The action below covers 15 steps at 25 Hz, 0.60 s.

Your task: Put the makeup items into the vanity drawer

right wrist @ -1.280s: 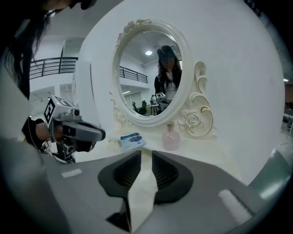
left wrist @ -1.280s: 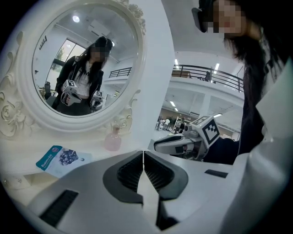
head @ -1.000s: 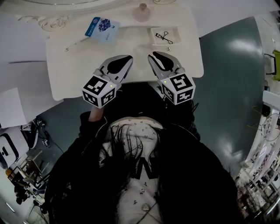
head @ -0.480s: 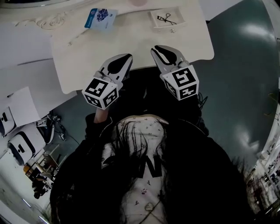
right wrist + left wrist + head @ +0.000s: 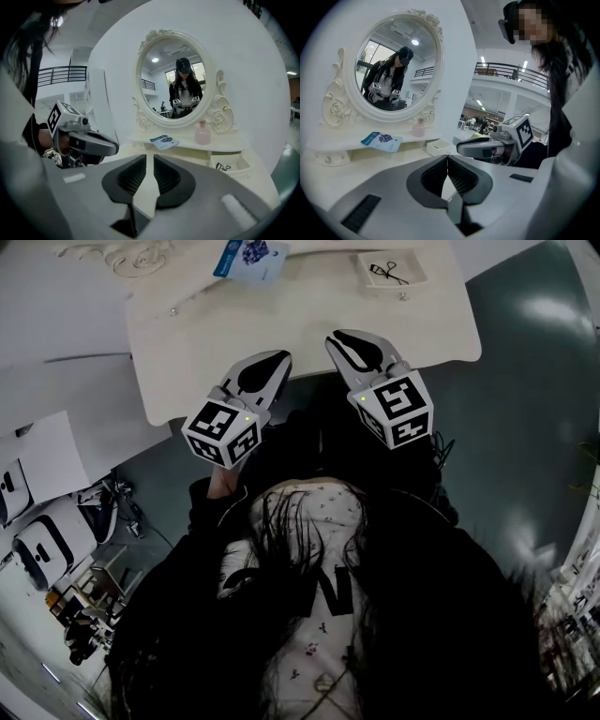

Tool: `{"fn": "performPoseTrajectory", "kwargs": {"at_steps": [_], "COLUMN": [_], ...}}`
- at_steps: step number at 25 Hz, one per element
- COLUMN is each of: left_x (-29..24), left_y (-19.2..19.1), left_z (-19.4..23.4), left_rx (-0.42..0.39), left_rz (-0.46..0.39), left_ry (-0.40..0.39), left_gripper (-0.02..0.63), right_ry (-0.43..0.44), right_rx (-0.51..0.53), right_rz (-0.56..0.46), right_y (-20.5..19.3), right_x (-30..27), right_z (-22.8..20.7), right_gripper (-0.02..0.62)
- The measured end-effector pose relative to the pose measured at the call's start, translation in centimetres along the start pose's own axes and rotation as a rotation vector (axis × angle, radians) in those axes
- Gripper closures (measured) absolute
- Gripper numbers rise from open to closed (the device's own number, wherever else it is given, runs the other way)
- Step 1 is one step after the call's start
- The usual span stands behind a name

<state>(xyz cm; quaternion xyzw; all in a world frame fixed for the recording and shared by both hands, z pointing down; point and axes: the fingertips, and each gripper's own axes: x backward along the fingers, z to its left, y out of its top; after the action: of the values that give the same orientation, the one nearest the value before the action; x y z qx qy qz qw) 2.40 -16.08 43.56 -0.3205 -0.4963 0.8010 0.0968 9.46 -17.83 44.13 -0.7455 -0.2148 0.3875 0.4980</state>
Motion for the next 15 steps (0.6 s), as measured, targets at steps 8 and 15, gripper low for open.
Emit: {"fn": "performPoseTrajectory", "kwargs": {"at_steps": [8,15], "left_x": [8.1,13.4], "left_y": [-2.2,-5.0], "left_z": [2.7,4.6], "left_rx": [-0.023,-0.036], "left_rz": [-0.033,-0.032], "left_ry": [-0.043,-0.111], "left_gripper": [0.606,0.606], "right_ry": [-0.042,-0.127], "right_rx": [0.000,-0.026], "right_rz": [-0.018,-0.029], "right_y": [-0.3,-1.7], "right_x": [-2.5,-3.6], "right_z": [9.0,15.2], "right_gripper": [0.537,0.565]}}
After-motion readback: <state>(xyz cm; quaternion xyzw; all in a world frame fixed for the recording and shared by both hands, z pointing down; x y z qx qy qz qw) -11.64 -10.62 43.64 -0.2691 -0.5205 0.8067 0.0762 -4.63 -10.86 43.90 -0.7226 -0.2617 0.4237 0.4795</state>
